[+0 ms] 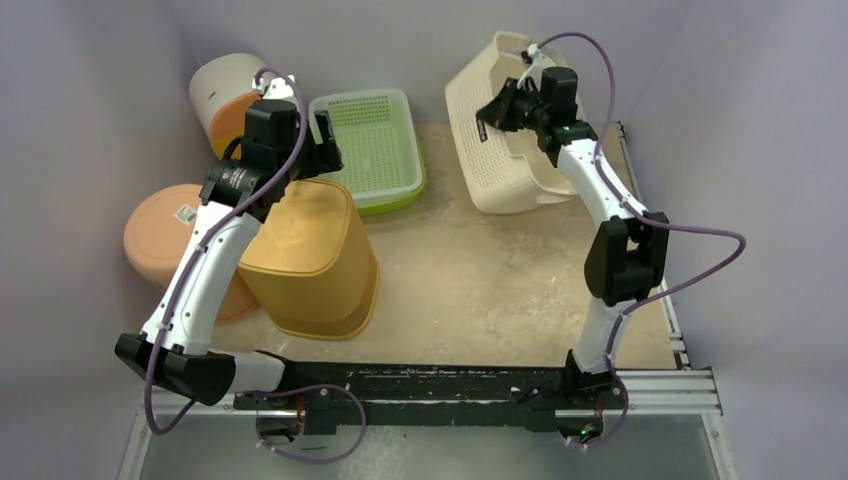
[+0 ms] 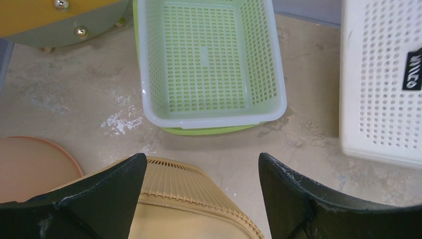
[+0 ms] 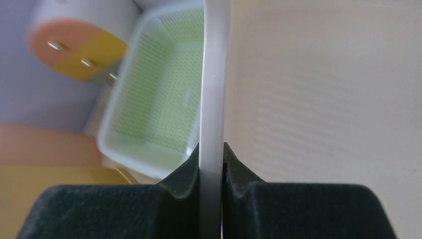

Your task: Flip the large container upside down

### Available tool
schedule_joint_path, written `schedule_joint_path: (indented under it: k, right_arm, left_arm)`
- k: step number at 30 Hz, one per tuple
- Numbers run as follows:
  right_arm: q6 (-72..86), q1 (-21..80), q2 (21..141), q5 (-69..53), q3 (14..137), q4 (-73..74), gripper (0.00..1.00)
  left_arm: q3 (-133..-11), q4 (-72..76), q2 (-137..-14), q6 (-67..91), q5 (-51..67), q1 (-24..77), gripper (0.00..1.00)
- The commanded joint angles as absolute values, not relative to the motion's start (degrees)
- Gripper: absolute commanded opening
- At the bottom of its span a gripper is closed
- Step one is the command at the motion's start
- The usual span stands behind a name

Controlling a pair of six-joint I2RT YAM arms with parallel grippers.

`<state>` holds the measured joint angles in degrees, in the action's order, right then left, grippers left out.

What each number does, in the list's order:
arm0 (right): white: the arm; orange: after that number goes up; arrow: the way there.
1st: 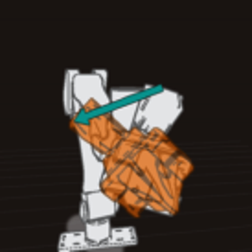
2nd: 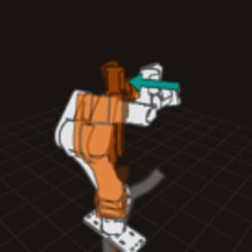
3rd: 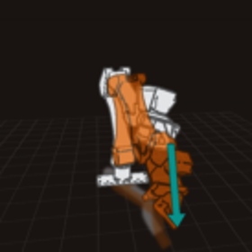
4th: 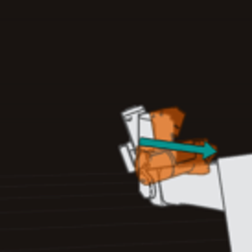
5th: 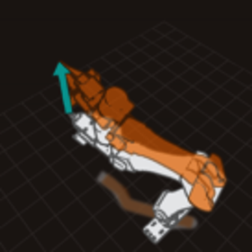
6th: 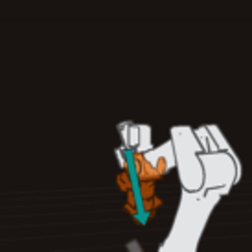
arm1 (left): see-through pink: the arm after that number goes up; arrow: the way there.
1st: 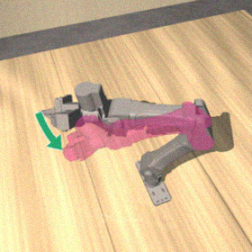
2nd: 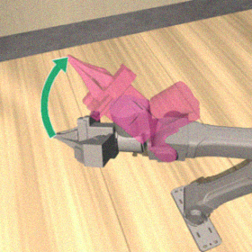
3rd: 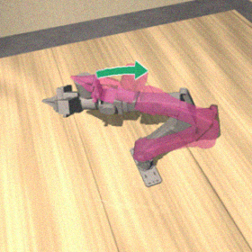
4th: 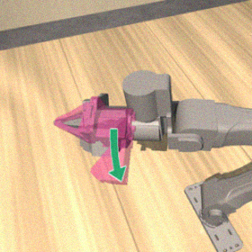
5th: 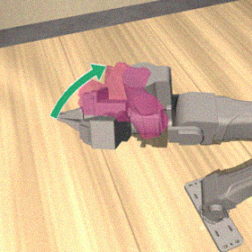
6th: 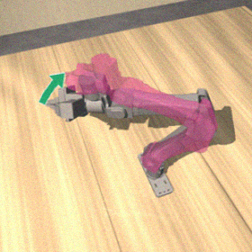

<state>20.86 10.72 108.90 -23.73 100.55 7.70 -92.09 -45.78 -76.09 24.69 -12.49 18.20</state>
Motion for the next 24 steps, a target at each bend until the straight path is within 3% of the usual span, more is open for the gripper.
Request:
schedule_joint_path:
  k: [1,13,24]
  right_arm:
    - [48.1,10.7,106.0,-34.3,99.1,-27.7,0.0]
    - [92.3,9.2,118.1,-26.9,95.4,-81.6,0.0]
    - [110.1,2.2,123.1,-20.3,80.9,-103.5,0.0]
  left_arm:
    - [-96.1,-46.6,-74.1,23.0,-14.7,18.6,0.8]
    - [-100.4,-51.5,-73.3,22.7,-17.3,18.6,0.8]
    - [-103.3,-53.8,-73.7,23.1,-18.0,18.6,0.8]
